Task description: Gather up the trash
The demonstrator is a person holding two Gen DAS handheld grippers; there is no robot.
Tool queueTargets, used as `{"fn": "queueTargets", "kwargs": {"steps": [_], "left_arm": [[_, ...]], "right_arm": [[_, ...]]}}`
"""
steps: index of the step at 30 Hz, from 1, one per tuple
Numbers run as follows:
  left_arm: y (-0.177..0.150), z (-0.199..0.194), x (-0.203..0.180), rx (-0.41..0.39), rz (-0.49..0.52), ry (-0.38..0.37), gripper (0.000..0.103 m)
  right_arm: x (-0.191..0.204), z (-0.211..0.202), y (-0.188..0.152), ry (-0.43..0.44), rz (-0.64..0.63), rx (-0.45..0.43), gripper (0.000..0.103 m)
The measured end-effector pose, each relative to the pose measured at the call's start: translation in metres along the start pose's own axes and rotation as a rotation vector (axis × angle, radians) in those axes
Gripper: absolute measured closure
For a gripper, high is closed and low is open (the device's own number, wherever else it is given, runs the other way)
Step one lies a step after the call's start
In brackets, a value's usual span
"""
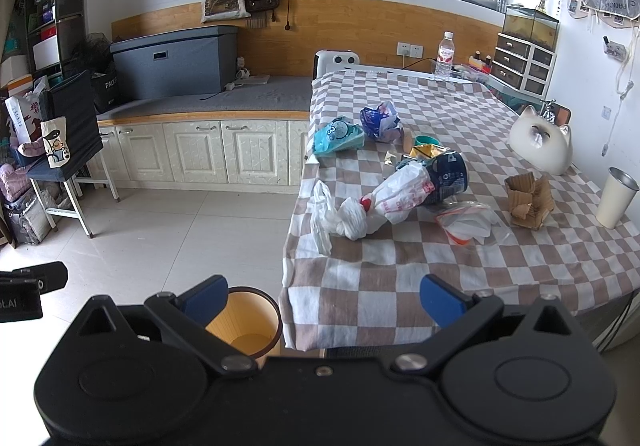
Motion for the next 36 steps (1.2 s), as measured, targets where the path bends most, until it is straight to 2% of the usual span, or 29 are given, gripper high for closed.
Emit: {"fn": "queueTargets", "kwargs": {"steps": [14, 21, 28, 36], "left_arm": [[0.000, 0.000, 0.000, -0.003, -0.002, 0.001, 0.000], [0.006, -0.006, -0.014, -0.066, 0.010, -0.005, 0.000], [0.014, -0.017, -0.031, -0.187, 0.057, -0.039, 0.000], [0.022, -0.010, -0.066, -0.244, 0.099, -0.152, 0.000]], "right_arm": [[0.001, 0.004, 0.000, 0.001, 0.000, -0.004, 0.000], [-0.003, -0.008, 0.004, 0.025, 0.013, -0.052, 0.000], [-0.017, -0.018, 0.005, 0.056, 0.043, -0.161, 0.000], [-0.060, -0.025, -0.001, 0.025, 0.113, -0.335, 0.000]]}}
Point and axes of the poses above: each gripper's, at about its wrist camera, not at the fingertips, and z roughly the way its jaws point, x to its left, y to its top, the point moved 10 cm from there along z, roughly the way its jaws point, and after that the axes turned 14 degrees about x, right-handed, at the moved point
